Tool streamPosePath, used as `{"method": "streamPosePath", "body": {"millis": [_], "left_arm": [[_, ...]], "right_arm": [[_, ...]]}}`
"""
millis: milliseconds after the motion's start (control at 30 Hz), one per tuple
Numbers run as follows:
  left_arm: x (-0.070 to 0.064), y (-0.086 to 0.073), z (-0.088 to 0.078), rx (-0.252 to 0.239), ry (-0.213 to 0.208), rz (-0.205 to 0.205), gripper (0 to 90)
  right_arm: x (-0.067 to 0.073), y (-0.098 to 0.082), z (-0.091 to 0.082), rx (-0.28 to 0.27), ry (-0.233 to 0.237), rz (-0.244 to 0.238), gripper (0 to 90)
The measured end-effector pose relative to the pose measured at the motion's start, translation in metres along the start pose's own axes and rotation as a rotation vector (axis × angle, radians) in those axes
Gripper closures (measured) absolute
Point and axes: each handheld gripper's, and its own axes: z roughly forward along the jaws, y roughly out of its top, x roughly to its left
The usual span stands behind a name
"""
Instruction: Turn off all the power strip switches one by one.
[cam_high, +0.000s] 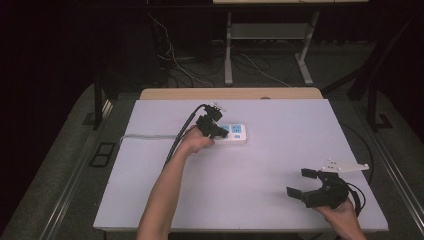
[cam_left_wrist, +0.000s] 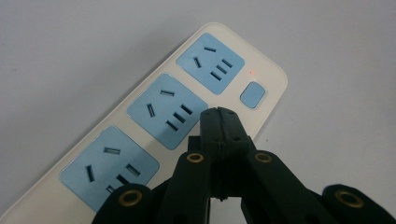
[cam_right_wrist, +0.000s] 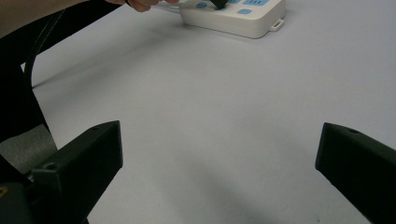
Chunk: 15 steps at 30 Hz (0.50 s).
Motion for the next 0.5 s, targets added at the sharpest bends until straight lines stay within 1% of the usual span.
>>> {"method": "streamPosePath", "body": {"millis": [33,100,133,167,200,267,300,500], "left_arm": [[0.000,0.000,0.000,0.000,0.000,0.000,89.8],[0.000,0.001,-0.003,-0.031,-0.016,-0.020,89.8],[-0.001,0.002,-0.005,-0.033,-0.009,-0.014,89.9],[-0.003,0.004,-0.005,-0.021,0.001,0.007,89.8],[-0.004,0.005,-0.006,-0.019,0.000,0.016,89.9],[-0.006,0.008,-0.010,-0.032,-0.009,0.022,89.9],[-0.006,0.009,-0.011,-0.038,-0.008,0.021,89.8],[-0.011,0.020,-0.016,-0.046,0.003,0.046,89.8]], "right_arm": [[0.000,0.000,0.000,0.000,0.000,0.000,0.6],[0.000,0.000,0.000,0.000,0.001,0.000,0.6],[0.000,0.000,0.000,0.000,0.001,0.000,0.6],[0.000,0.000,0.000,0.000,0.001,0.001,0.6],[0.000,0.000,0.000,0.000,0.001,0.003,0.6],[0.000,0.000,0.001,0.001,0.001,0.003,0.6],[0.000,0.000,0.001,0.001,0.001,0.002,0.6],[0.000,0.000,0.001,0.000,0.002,0.001,0.6]]}}
